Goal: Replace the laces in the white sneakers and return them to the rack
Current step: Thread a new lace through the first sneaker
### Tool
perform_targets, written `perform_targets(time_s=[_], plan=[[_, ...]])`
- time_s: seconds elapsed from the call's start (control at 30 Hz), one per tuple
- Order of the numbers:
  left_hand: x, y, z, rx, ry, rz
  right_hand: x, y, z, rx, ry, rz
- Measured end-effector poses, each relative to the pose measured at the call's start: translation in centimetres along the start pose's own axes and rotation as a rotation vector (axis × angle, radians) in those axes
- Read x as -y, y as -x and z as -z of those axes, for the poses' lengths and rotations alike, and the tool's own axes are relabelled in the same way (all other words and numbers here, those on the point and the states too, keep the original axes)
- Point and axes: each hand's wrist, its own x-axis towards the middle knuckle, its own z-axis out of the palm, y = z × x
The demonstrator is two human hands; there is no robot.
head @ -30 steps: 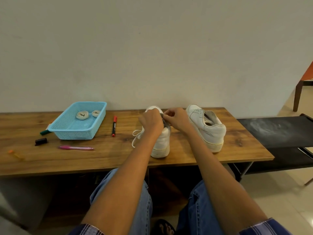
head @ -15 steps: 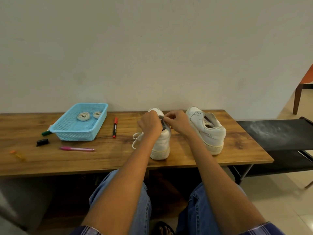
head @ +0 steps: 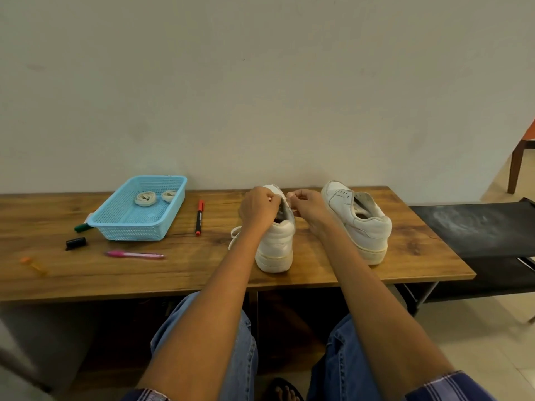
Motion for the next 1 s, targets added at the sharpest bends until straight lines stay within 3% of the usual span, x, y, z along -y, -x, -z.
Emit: perform_targets(time_s=[0.13, 0.17, 0.2, 0.27, 0.37, 0.43, 0.47, 0.53, 0.63, 0.67, 0.7, 0.73, 0.8, 0.87, 0.93, 1.0], plan=[[0.6, -1.0, 1.6, -0.187, 0.268, 0.146, 3.3, -0.3, 2.0, -0.280, -0.986, -0.013], [0.9, -1.2, 1.8, -0.190, 0.277, 0.181, 4.0, -0.2, 2.8, -0.314, -1.044, 0.030], [1.1, -1.3, 1.9, -0.171, 0.280, 0.211, 4.4, 0.0, 3.5, -0.338, -0.964, 0.080], [1.4, -1.4, 1.6, -0.116, 0.278, 0.244, 4.3, 0.3, 3.8, -0.350, -0.473, 0.225], [1.6, -1.6, 1.3, -0.081, 0.285, 0.254, 2.4, 0.4, 2.4, -0.079, 0.570, 0.413], [1.7, -1.6, 1.3, -0.071, 0.290, 0.257, 1.4, 0.3, 1.5, 0.072, 0.862, 0.339], [1.7, -1.6, 1.3, -0.064, 0.289, 0.260, 1.5, 0.4, 1.3, 0.071, 0.830, 0.333], [1.8, -1.4, 1.2, -0.051, 0.294, 0.263, 2.0, 0.3, 1.8, -0.072, 0.524, 0.316], [1.9, -1.3, 1.4, -0.042, 0.286, 0.261, 3.3, -0.2, 3.8, -0.639, -0.266, 0.164], [2.0, -1.3, 1.4, -0.036, 0.279, 0.259, 3.2, -0.2, 4.6, -0.805, -0.388, 0.139], [2.2, -1.4, 1.4, -0.016, 0.269, 0.255, 2.8, -0.3, 5.1, -0.907, -0.339, 0.139], [2.3, -1.4, 1.4, 0.016, 0.257, 0.249, 2.6, -0.2, 5.5, -0.907, -0.196, 0.150], [2.5, -1.6, 1.3, 0.099, 0.228, 0.245, 1.7, -0.2, 5.3, -0.699, 0.222, 0.219], [2.6, -1.6, 1.3, 0.185, 0.212, 0.241, 0.9, -0.4, 4.1, -0.341, 0.565, 0.316], [2.5, -1.4, 1.4, 0.232, 0.184, 0.210, 0.2, -0.6, 2.1, -0.047, 0.757, 0.365], [2.7, -1.4, 1.4, 0.230, 0.140, 0.192, -0.2, -0.5, 0.3, 0.036, 0.812, 0.386]])
